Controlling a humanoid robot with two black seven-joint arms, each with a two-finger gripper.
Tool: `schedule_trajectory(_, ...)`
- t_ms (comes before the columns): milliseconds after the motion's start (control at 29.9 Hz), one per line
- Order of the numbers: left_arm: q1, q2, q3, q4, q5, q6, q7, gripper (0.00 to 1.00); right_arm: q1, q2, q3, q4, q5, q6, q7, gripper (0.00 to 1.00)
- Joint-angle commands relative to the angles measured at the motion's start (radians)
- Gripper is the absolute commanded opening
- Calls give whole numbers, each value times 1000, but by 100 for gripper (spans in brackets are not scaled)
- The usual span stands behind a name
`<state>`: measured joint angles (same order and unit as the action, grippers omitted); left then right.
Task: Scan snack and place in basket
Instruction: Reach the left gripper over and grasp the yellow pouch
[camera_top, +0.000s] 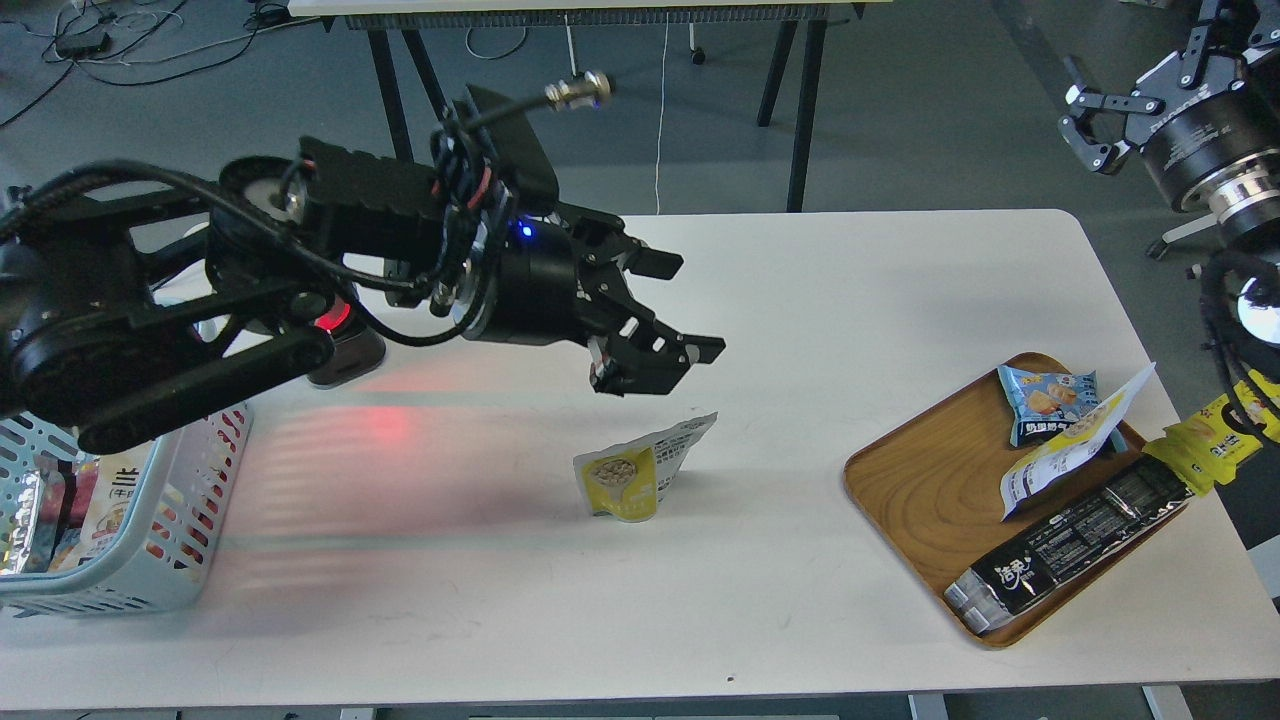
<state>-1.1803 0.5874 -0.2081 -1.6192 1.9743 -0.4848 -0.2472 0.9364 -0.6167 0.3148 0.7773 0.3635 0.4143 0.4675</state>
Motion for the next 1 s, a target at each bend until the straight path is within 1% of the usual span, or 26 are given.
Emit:
schedule_trajectory(0,11,-11,70,-10,138,-1,2,85,-40,52,70,-52,2,-9,-61,99)
schedule_trajectory(67,11,-20,87,-5,196,-2,2,85,-60,75,102,-53,2,-12,-62,99)
schedule_trajectory(167,21,-21,90,-2,207,-4,0,85,-73,103,127,-52,0,-14,-64,99)
schedule_trajectory(334,63,-21,93,-2,207,-4,3,85,-68,101,129,-52,-1,-12,-67,99)
schedule_trajectory(434,80,-24,89,-2,207,-4,6,83,-62,103,129,-47,-3,-12,-69,99)
schedule_trajectory(535,80,-40,85,4,207,-4,8,76,-61,103,129,-44,-6,-12,-69,99)
schedule_trajectory(601,82,-41,82,13,207,-4,8,69,-59,103,129,-44,-6,-12,-70,99)
schedule_trajectory(768,83,-41,82,27,207,-4,6,59,-47,103,136,-52,-6,-12,-82,99)
schedule_trajectory(902,82,-43,90,27,207,-4,2,46,-47,103,162,-53,-6,-12,-82,99)
schedule_trajectory(969,83,-43,93,28,207,-4,5,42,-47,103,162,-52,-6,-11,-82,99)
